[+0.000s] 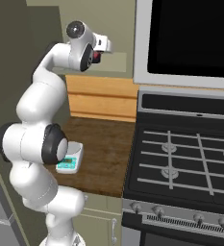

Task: Pick the jam and place it on the digital scale for weighing, and close the cabinet.

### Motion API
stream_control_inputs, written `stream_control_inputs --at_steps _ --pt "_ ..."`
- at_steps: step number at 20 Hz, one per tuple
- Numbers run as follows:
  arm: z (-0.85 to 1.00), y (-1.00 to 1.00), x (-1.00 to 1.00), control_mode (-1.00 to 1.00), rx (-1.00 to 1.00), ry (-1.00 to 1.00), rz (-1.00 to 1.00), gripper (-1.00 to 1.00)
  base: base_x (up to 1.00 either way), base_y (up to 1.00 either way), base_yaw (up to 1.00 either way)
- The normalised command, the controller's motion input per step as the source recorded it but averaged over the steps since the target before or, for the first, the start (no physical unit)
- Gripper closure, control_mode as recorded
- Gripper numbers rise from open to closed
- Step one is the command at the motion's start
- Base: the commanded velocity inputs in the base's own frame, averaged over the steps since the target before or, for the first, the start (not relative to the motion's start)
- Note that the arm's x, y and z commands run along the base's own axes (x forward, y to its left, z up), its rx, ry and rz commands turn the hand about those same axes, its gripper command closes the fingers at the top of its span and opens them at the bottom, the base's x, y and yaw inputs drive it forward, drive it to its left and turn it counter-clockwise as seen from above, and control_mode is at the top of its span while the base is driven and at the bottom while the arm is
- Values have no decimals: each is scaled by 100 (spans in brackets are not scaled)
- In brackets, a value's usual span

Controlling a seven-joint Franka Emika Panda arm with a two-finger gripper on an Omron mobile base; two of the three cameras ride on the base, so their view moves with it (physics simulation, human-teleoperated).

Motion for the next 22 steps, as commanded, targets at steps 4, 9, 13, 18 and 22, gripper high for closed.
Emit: stream_control_inputs --at_steps 4,9,13,18,22 --pt "4 0 -99 -100 6 -23 0 100 0 0 0" --pt "14 0 -100 -100 12 -17 9 100 0 0 0" --pt "34 -6 -100 -100 7 8 18 100 0 0 0" --pt "4 -25 -100 -100 7 -2 23 100 0 0 0" --pt "-35 -60 -100 -100 2 -5 25 100 0 0 0"
